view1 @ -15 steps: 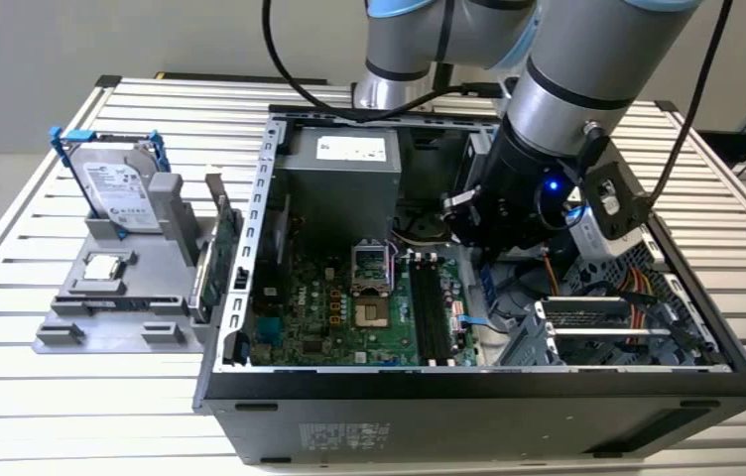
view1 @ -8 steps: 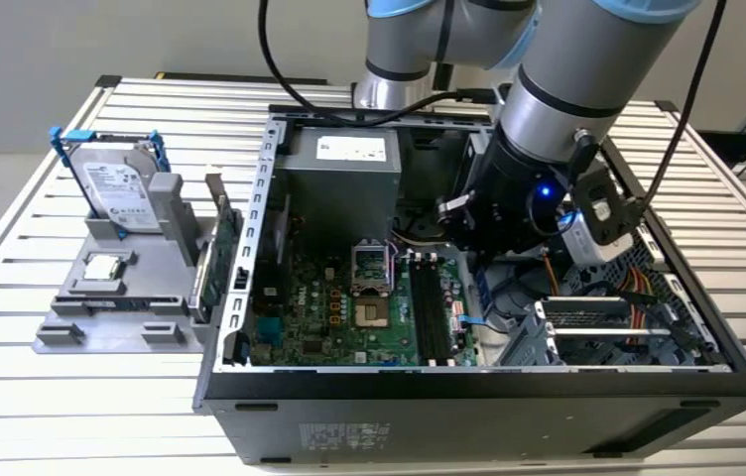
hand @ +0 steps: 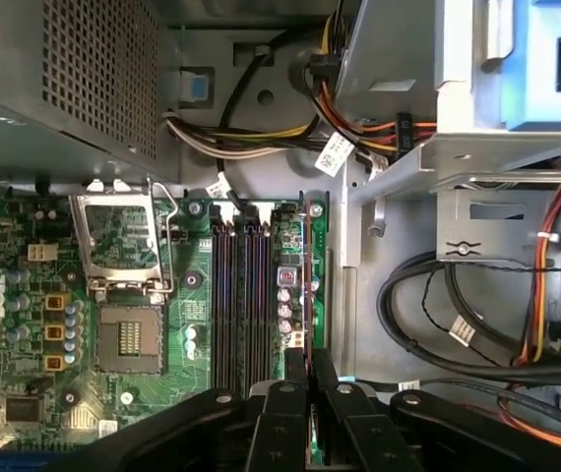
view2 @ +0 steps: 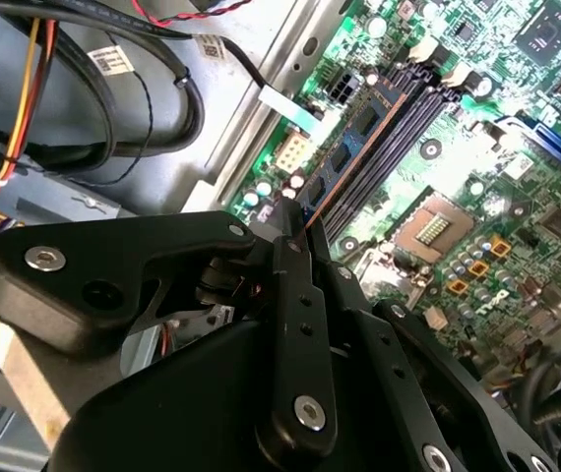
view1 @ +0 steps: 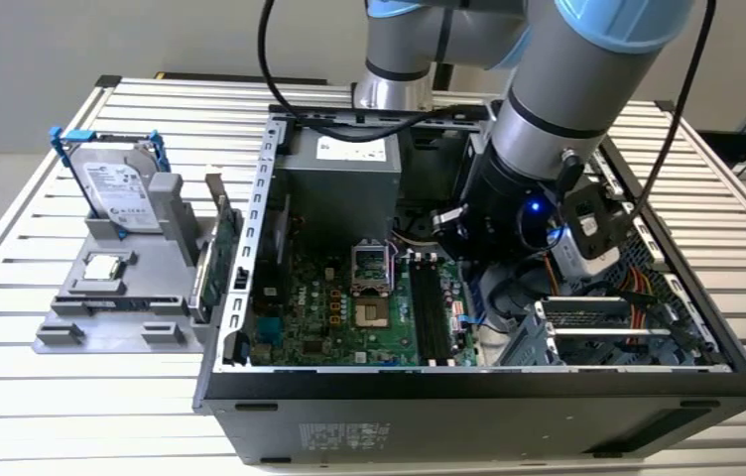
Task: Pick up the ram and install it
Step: 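Insert the ram into the slot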
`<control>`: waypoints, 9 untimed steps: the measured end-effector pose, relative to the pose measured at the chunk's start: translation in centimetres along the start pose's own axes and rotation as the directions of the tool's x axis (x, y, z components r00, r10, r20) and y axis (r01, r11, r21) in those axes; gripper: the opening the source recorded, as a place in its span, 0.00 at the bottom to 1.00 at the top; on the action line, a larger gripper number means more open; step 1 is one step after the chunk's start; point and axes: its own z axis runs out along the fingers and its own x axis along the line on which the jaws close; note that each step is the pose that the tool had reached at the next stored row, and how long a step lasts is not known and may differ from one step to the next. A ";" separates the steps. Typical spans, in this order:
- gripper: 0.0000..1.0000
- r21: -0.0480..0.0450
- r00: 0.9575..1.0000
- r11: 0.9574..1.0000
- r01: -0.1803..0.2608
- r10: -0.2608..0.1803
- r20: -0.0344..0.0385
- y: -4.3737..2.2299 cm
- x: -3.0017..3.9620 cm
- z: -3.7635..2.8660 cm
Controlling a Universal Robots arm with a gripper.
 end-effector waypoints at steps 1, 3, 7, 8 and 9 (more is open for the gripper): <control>0.00 0.000 1.000 1.000 0.000 0.000 0.000 -0.01 0.02 0.18; 0.00 0.000 1.000 1.000 0.000 0.000 0.000 -0.04 0.06 0.54; 0.00 0.000 1.000 1.000 0.000 0.000 0.000 -0.09 0.08 1.28; 0.00 0.000 1.000 1.000 0.000 0.000 0.000 -0.09 0.08 1.46; 0.00 0.000 1.000 1.000 0.000 0.000 0.000 -0.10 0.08 1.64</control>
